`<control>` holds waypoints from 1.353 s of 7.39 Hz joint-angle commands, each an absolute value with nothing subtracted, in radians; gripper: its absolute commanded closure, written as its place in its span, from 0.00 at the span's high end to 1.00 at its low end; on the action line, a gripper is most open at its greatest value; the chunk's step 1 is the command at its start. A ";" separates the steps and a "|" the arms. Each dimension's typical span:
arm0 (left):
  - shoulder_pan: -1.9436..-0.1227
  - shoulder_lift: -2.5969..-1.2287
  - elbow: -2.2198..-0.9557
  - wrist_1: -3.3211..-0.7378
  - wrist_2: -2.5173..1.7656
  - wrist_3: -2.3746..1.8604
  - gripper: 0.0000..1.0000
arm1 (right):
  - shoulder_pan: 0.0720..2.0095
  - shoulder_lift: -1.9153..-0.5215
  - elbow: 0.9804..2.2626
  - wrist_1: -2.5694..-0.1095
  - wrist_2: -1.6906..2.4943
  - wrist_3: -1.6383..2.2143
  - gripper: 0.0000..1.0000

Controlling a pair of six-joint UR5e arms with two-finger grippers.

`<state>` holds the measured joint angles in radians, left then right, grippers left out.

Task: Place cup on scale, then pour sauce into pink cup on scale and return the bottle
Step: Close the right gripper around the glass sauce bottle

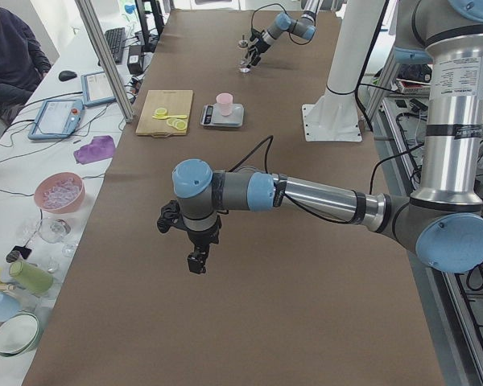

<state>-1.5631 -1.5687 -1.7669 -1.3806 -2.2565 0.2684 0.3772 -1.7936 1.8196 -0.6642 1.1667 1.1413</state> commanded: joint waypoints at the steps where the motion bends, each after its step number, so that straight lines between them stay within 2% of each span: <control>1: -1.563 -1.571 -1.767 -1.381 -2.256 0.268 0.99 | 0.379 -1.783 1.804 -0.664 1.164 1.141 1.00; 5: -1.562 -1.574 -1.767 -1.381 -2.256 0.268 0.99 | 0.385 -1.779 1.804 -0.664 1.164 1.141 1.00; 7: -1.562 -1.575 -1.767 -1.381 -2.256 0.268 0.99 | 0.403 -1.717 1.766 -0.664 1.164 1.132 1.00; 10: -1.562 -1.577 -1.767 -1.381 -2.256 0.264 0.99 | 0.433 -1.730 1.773 -0.641 1.166 1.123 1.00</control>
<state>-1.5617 -1.5758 -1.7671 -1.3799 -2.2565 0.2667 0.4254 -1.7264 1.7731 -0.6573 1.1662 1.1253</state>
